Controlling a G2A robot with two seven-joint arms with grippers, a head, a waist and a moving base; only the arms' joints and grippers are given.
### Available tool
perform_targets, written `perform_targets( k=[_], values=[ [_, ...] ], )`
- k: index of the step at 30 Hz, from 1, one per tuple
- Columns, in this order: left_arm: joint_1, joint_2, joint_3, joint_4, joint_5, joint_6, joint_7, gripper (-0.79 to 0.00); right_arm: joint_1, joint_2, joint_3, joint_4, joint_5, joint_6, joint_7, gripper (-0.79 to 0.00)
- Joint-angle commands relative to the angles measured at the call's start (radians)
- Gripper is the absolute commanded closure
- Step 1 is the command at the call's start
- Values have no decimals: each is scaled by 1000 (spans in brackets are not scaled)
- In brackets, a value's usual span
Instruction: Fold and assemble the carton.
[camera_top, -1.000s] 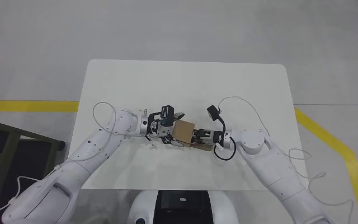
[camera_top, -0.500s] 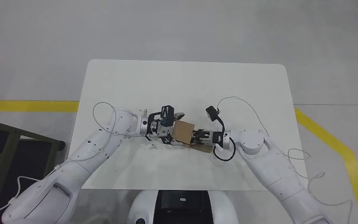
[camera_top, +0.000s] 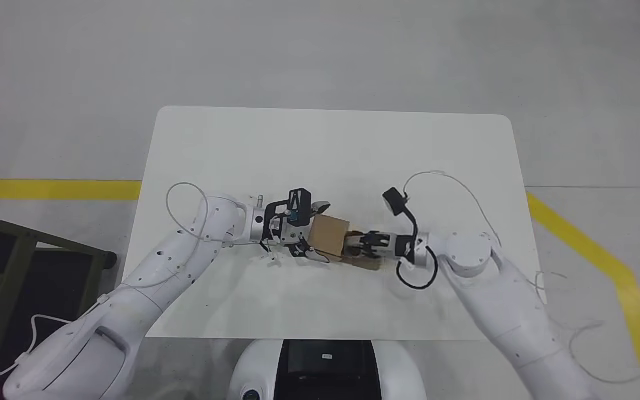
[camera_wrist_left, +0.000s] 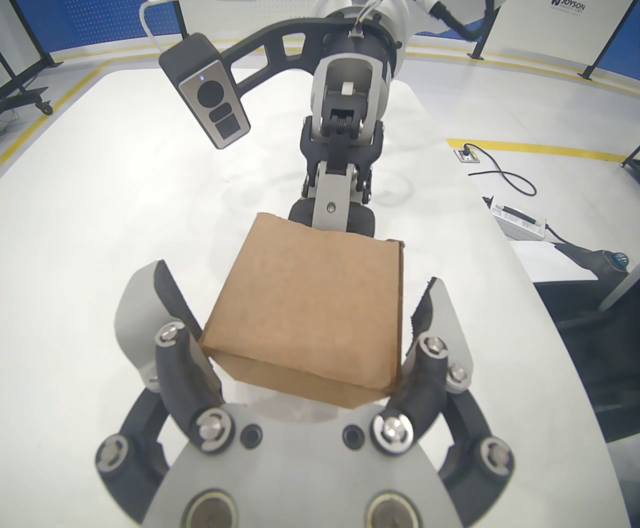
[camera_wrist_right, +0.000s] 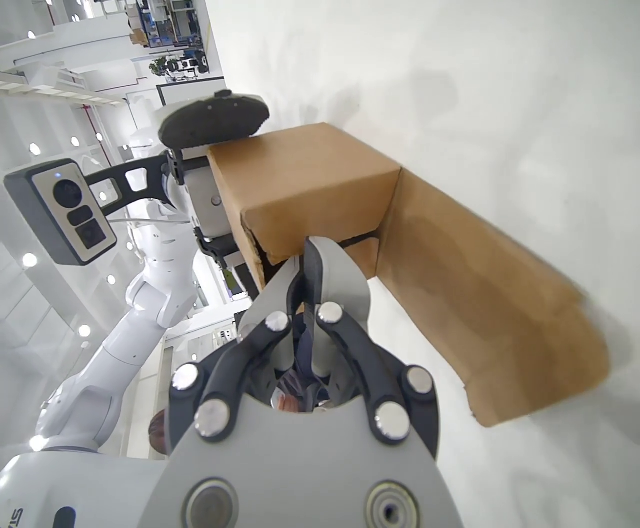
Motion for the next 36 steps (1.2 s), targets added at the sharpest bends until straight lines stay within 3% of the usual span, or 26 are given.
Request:
perform_targets(
  k=[1,10,15,22,26,36],
  values=[
    [0,0,0,0,0,0,0,-785,-13,9,26,-29,-27,12,7,0],
    [0,0,0,0,0,0,0,-785,-129,65,178,-226,-222,104,49,0],
    [0,0,0,0,0,0,0,-785,-184,84,233,-256,-289,122,69,0],
    [0,0,0,0,0,0,0,-785,-203,89,217,-234,-307,98,88,0],
    [0,0,0,0,0,0,0,-785,-202,89,206,-220,-299,85,83,-99],
    [0,0,0,0,0,0,0,-785,-172,85,169,-167,-279,63,89,-142]
  ],
)
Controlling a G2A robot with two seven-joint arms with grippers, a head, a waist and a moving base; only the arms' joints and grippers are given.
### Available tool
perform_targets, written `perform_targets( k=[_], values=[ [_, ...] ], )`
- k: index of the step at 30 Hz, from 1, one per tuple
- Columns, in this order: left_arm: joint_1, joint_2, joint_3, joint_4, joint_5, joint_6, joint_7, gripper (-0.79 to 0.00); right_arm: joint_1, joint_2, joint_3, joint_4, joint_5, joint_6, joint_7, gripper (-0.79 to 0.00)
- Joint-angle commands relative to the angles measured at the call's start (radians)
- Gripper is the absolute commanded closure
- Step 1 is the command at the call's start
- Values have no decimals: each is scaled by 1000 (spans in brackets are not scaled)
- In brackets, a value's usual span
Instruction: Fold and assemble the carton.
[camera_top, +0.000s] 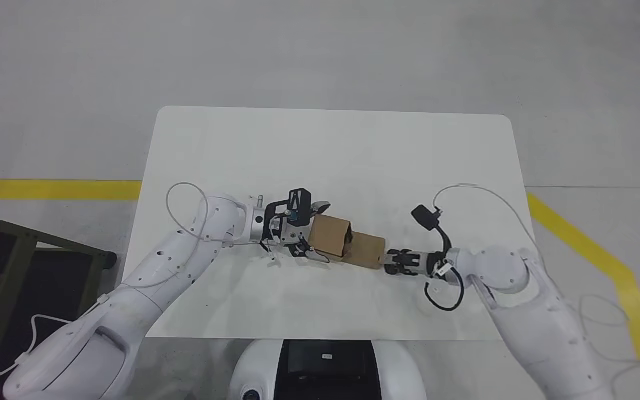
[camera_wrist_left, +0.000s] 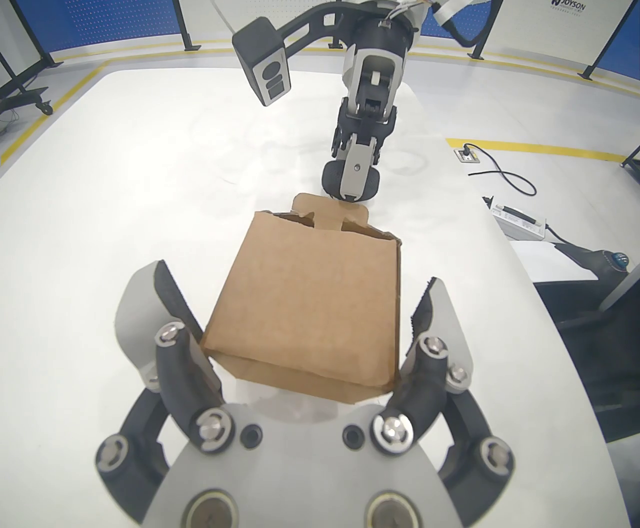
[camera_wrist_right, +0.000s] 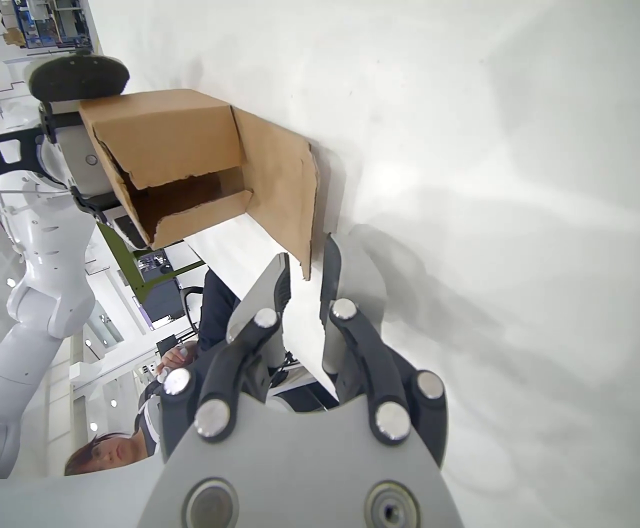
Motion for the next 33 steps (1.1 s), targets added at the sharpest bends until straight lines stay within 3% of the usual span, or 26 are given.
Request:
perform_targets(
  k=[1,18,33],
  values=[
    [0,0,0,0,0,0,0,-785,3,-1,-4,5,10,-5,-1,-139],
    [0,0,0,0,0,0,0,-785,82,-25,-97,105,119,-44,-17,-95],
    [0,0,0,0,0,0,0,-785,130,-36,-130,65,166,-47,-30,-95]
  ],
)
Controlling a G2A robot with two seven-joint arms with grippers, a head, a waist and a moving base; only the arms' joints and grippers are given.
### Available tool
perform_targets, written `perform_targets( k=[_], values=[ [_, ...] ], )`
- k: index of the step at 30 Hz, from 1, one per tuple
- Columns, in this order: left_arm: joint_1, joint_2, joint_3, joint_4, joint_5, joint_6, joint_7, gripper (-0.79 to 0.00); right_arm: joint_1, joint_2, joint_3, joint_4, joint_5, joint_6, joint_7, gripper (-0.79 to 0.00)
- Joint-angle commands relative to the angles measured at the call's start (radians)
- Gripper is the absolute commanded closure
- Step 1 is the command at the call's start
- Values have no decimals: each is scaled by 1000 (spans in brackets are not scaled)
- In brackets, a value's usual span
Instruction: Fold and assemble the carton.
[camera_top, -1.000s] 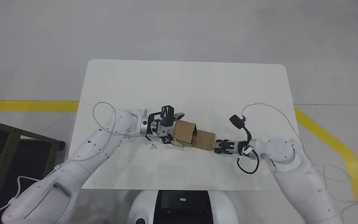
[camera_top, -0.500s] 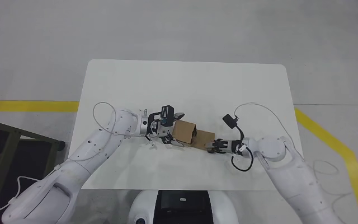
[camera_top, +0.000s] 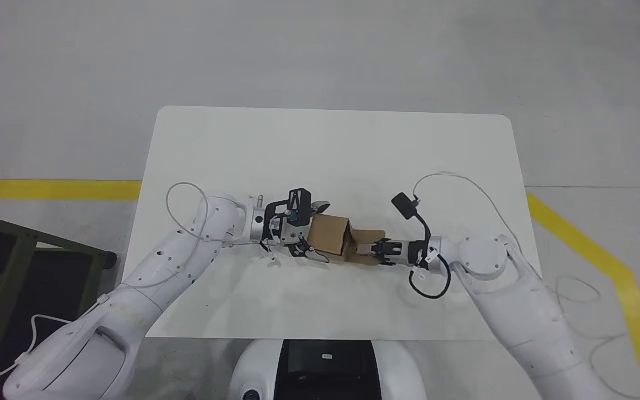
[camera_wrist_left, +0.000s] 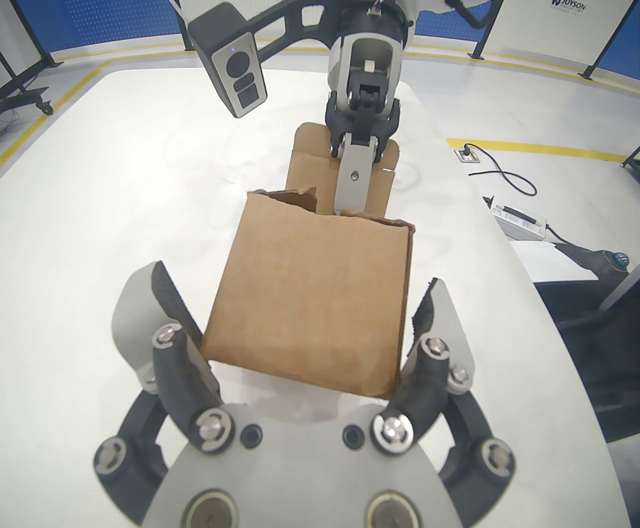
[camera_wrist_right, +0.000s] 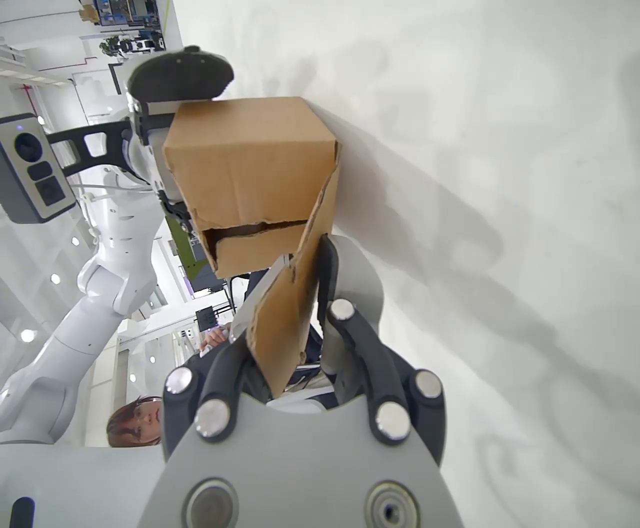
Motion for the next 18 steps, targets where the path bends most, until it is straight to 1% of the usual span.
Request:
perform_targets(
  k=[1,5,10,13,15,18],
  values=[
    [0,0,0,0,0,0,0,-785,7,0,-8,-6,-20,9,-4,-95],
    [0,0,0,0,0,0,0,-785,24,-4,-27,-7,-46,35,-16,-77],
    [0,0,0,0,0,0,0,-785,46,-8,-45,-18,-51,54,-22,-95],
    [0,0,0,0,0,0,0,-785,54,-10,-49,-27,-50,62,-25,-139],
    [0,0,0,0,0,0,0,-785,57,-10,-50,-34,-50,69,-25,-212],
    [0,0,0,0,0,0,0,-785,57,-9,-47,-42,-50,76,-29,-277]
  ],
)
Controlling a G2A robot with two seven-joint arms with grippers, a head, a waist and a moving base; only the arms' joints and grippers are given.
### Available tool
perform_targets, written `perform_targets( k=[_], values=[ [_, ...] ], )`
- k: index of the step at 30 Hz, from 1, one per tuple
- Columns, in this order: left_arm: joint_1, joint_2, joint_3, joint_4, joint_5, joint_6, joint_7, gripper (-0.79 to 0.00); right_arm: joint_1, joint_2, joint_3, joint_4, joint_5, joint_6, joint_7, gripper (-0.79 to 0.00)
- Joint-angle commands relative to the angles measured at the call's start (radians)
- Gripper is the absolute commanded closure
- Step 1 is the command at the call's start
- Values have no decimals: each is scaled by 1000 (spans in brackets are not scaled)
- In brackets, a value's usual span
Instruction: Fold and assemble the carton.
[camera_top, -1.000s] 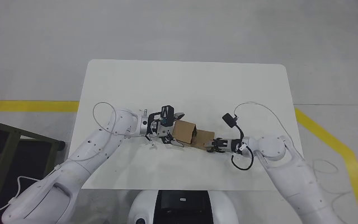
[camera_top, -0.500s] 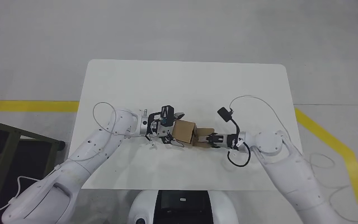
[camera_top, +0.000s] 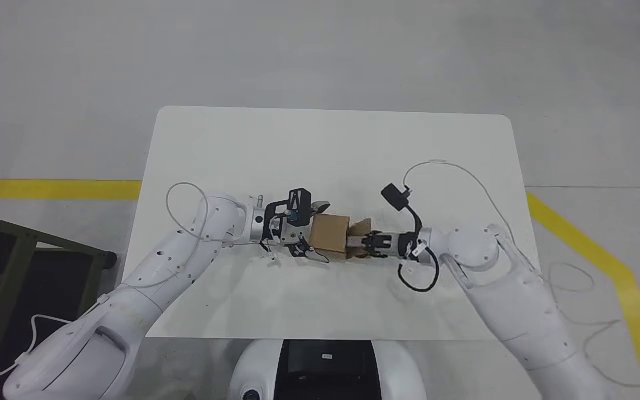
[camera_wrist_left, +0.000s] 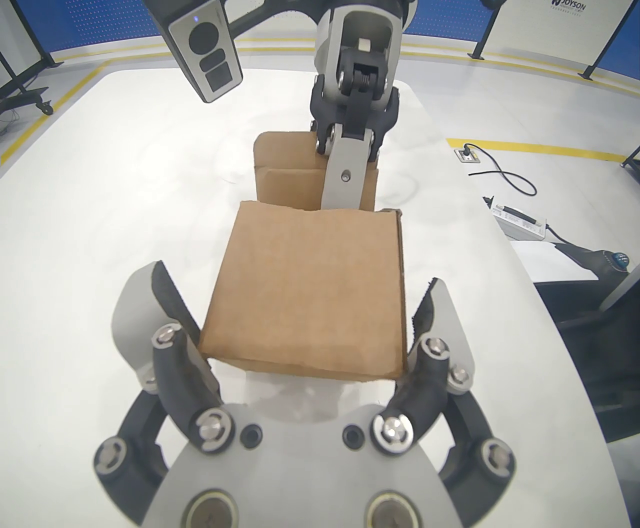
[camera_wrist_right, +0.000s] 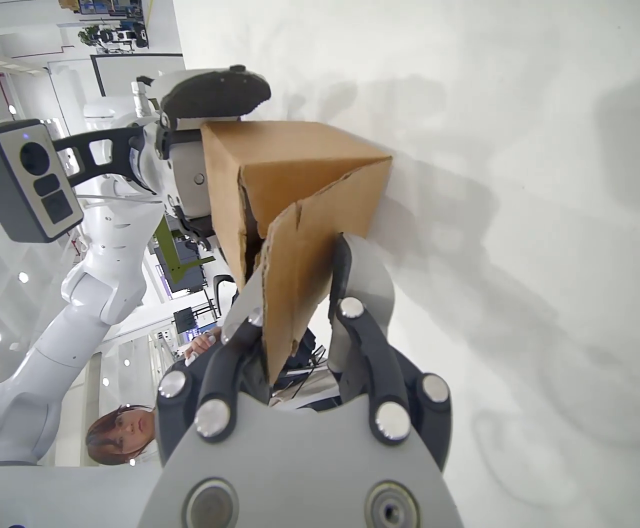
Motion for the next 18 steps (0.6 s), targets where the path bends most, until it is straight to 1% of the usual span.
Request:
perform_targets(
  k=[1,4,11,12,14,17,18],
  values=[
    [0,0,0,0,0,0,0,-785,-1,1,3,-5,0,4,-2,-296],
    [0,0,0,0,0,0,0,-785,-6,2,11,-13,5,11,-7,-348],
    [0,0,0,0,0,0,0,-785,-25,8,42,-37,24,11,-21,-388],
    [0,0,0,0,0,0,0,-785,-28,9,46,-41,26,11,-22,-431],
    [0,0,0,0,0,0,0,-785,-34,11,53,-46,23,12,-25,-462],
    [0,0,0,0,0,0,0,-785,-41,14,62,-49,16,18,-30,-443],
    [0,0,0,0,0,0,0,-785,-43,15,65,-51,15,20,-31,-449]
  ],
)
